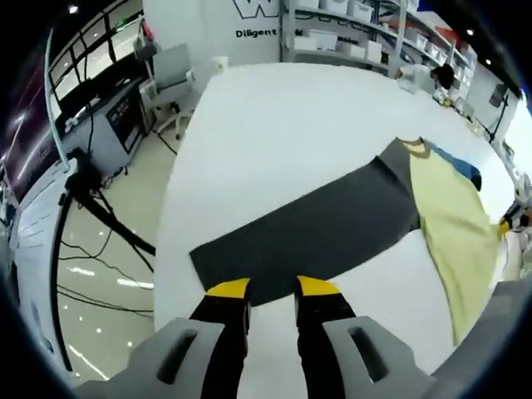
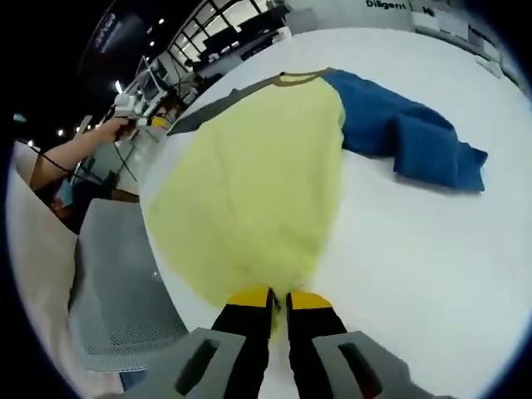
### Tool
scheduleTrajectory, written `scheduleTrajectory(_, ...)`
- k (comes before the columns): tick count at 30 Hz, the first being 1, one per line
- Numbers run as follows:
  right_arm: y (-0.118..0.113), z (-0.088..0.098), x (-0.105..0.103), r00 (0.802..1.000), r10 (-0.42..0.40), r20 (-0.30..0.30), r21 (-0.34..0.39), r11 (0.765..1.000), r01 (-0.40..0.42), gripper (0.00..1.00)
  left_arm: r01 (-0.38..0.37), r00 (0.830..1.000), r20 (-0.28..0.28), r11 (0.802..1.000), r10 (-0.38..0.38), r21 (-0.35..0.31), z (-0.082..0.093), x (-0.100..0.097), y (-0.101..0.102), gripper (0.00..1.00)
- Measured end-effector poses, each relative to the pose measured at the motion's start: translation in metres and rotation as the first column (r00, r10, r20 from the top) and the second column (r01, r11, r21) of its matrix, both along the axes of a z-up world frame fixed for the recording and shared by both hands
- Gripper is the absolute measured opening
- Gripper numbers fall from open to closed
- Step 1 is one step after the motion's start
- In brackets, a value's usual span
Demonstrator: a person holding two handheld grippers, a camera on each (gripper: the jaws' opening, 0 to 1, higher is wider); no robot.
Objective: Fold the garment on the visible template until the final outline fits inside the template.
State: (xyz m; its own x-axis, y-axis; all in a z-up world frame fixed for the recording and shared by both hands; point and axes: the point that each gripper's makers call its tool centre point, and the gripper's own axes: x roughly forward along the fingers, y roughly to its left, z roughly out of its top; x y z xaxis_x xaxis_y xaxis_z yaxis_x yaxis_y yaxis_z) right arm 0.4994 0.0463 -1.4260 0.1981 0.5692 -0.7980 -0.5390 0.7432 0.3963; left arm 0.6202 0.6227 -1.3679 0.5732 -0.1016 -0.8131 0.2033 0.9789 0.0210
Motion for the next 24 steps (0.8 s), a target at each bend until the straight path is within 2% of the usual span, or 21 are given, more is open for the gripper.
scheduleTrajectory(2,-0.003,0.004,0.007,1.0,-0.029,0.006,0.018,0.999,0.029,0.15,0.024,1.0,0.015,1.0,-0.023,-0.013,0.003,-0.001,-0.013,0.25)
scheduleTrajectory(3,-0.005,0.011,0.013,0.999,-0.053,-0.003,0.062,0.997,0.053,0.18,0.034,0.999,0.019,0.999,-0.034,-0.015,0.004,-0.003,-0.02,0.25)
scheduleTrajectory(4,-0.007,0.012,0.017,0.998,-0.06,0.007,0.063,0.996,0.059,0.2,0.047,0.999,0.022,0.999,-0.047,-0.016,0.005,-0.004,-0.026,0.25)
scheduleTrajectory(7,-0.03,0.015,0.04,0.993,-0.109,0.043,0.036,0.994,0.107,0.18,0.064,0.998,0.024,0.998,-0.064,-0.028,0.005,-0.01,-0.044,0.24)
scheduleTrajectory(10,-0.061,0.014,0.07,0.978,-0.15,0.143,-0.046,0.986,0.158,0.18,0.092,0.995,0.041,0.994,-0.089,-0.065,0.009,-0.016,-0.069,0.24)
scheduleTrajectory(12,-0.077,0.02,0.093,0.957,-0.17,0.234,-0.079,0.978,0.193,0.19,0.113,0.993,0.041,0.991,-0.111,-0.071,0.01,-0.023,-0.086,0.24)
scheduleTrajectory(13,-0.083,0.026,0.102,0.945,-0.15,0.29,-0.131,0.972,0.194,0.17,0.13,0.991,0.044,0.989,-0.126,-0.075,0.01,-0.027,-0.096,0.24)
scheduleTrajectory(17,-0.096,0.028,0.124,0.933,-0.11,0.344,-0.199,0.962,0.186,0.09,0.168,0.985,0.041,0.983,-0.166,-0.079,0.009,-0.033,-0.112,0.24)
scheduleTrajectory(19,-0.1,0.028,0.134,0.931,-0.096,0.352,-0.216,0.96,0.181,0.08,0.187,0.982,0.041,0.979,-0.185,-0.078,0.01,-0.038,-0.122,0.24)
scheduleTrajectory(20,-0.106,0.029,0.144,0.92,-0.059,0.388,-0.256,0.952,0.169,0.08,0.198,0.98,0.043,0.977,-0.196,-0.072,0.01,-0.042,-0.127,0.24)
scheduleTrajectory(24,-0.115,0.028,0.162,0.912,0.021,0.41,-0.328,0.936,0.125,0.08,0.198,0.98,0.046,0.977,-0.195,-0.081,0.014,-0.051,-0.137,0.23)
